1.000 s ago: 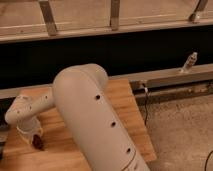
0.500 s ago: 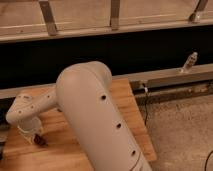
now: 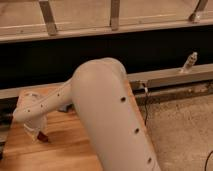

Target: Place the pepper in the ceramic cup

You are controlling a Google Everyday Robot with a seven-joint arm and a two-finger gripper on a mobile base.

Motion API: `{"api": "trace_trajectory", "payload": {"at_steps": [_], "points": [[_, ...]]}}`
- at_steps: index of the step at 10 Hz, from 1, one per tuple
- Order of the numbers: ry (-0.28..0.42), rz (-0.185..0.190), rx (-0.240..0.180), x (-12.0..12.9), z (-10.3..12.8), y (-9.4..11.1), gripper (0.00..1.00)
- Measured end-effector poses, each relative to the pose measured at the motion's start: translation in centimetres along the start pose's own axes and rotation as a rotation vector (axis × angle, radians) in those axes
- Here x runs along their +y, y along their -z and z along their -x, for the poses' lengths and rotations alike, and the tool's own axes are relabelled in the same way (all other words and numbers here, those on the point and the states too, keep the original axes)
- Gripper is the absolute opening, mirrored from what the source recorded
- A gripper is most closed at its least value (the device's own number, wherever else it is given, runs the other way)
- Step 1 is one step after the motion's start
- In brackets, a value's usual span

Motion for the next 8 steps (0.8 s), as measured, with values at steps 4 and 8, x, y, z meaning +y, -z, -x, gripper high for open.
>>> {"api": "trace_trajectory", "payload": {"at_steps": [4,8], "points": [[0.011,-0.070,-0.171,-2.5,1.2,6.7,0.14],[0.058,-0.112,-0.354,-4.2,3.2,10.4,0.14]]}}
